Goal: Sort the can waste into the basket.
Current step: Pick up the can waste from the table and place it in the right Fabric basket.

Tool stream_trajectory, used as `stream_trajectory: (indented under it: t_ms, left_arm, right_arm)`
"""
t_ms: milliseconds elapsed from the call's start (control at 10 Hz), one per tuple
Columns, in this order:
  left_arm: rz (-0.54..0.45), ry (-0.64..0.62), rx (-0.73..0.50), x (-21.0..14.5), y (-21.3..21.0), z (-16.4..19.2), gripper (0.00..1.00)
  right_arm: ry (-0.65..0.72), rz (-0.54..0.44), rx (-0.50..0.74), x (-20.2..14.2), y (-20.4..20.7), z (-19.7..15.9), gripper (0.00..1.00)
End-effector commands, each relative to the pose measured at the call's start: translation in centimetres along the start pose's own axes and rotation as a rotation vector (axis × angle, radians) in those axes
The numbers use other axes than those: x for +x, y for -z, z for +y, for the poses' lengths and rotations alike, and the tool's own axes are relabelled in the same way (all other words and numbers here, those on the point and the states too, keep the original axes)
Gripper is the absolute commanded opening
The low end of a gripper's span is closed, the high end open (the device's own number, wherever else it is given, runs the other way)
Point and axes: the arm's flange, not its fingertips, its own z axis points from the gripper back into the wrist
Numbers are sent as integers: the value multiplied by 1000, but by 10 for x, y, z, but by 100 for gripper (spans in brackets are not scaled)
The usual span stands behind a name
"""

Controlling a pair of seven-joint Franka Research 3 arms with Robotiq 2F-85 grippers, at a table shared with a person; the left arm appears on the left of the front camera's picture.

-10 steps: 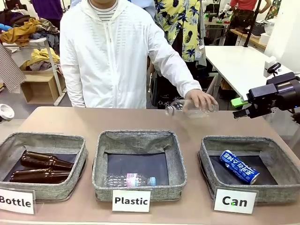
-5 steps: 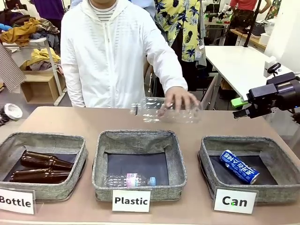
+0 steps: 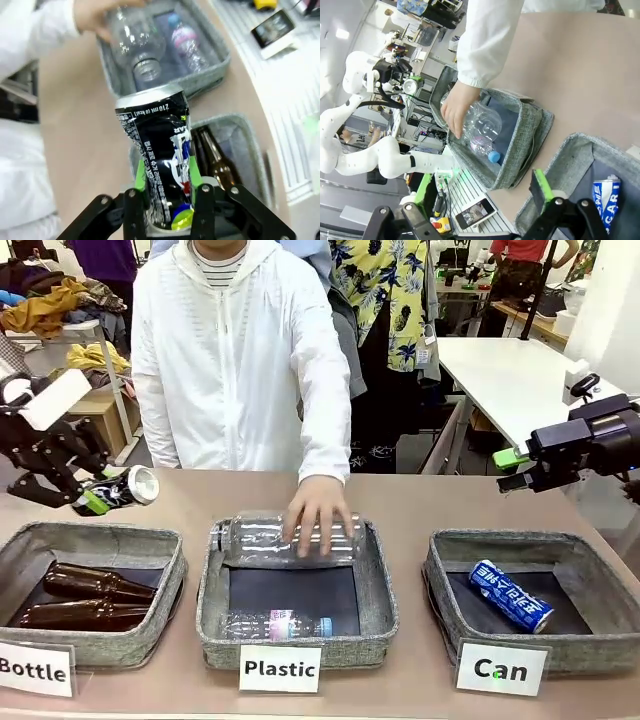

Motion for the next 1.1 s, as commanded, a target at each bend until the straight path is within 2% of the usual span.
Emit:
stream_trajectory:
  t_ms: [0,100,200,600,800,900,1000]
  left_arm:
    - [8,-26,21,-28,-14,-7,36]
    - [16,-15,74,-41,-30,-21,36]
    - [-33,7,94,-55,-47,-36,36]
    - [-42,-2,105,-56,-48,-42,36]
    - [-78,-65,88,-35,-38,-32,36]
    - [-87,-77,64,-17,-30,-27,36]
    - [-92,-73,54,14,-17,-18,36]
  right_arm:
    - [-13,8,-2,0,-2,1,100]
    - [-13,8,-2,0,-2,1,100]
    - [-13,8,-2,0,-2,1,100]
    - [-13,8,-2,0,-2,1,100]
    - [2,14,-17,-3,-8,10,100]
    - [66,59,-30,-7,-17,18,100]
    - [151,139,6,-13,-37,28,100]
